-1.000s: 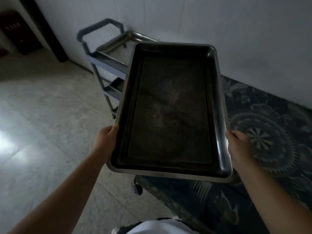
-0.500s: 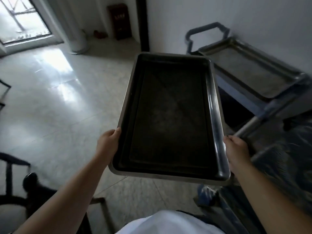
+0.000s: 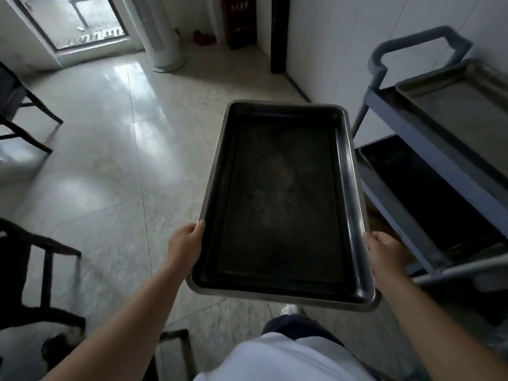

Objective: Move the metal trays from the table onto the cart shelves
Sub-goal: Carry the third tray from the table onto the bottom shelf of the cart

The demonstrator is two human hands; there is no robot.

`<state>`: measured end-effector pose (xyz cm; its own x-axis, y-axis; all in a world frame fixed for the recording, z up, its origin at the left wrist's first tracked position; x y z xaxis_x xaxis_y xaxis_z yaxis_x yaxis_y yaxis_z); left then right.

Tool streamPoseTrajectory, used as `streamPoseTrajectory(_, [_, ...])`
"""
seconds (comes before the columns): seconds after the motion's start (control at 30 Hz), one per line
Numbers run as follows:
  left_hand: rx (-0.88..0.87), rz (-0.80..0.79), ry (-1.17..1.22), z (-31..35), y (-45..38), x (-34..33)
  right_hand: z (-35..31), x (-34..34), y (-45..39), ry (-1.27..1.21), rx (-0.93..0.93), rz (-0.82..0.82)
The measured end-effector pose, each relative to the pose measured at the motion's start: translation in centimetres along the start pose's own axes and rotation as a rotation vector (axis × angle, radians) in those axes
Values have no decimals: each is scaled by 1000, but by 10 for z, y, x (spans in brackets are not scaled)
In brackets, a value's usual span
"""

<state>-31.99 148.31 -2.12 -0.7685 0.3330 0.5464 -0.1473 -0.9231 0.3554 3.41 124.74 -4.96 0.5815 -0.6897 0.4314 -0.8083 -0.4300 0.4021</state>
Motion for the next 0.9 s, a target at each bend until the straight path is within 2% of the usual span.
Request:
streamPoseTrajectory(0.33, [-6,-126,-115,43,-120,-28,-12,-42,-64,-24,-173,81])
streamPoseTrajectory(0.47, [-44,-214,-222,55,-189,-44,-9,-68,-68,12,-222,209])
streamPoseTrajectory(0.67, [-186,-429,-425,92,-287,-79,-2,-112,-53,-10,-405,438])
streamPoseTrajectory(0.9, [-362,-655,-580,136,-326,-129,25,-154,-8,-222,-570,636])
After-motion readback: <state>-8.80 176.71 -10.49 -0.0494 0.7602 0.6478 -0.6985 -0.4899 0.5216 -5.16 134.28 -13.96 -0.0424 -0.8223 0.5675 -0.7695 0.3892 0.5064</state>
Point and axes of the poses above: each hand's wrist, its own y-axis away from the middle knuckle, its own x-axis out of the back of the hand, z = x × y, the point moved 3 cm from there along -y, towards the middle knuckle, and after that the axes turned 3 degrees about -z, right-handed, at the moved point
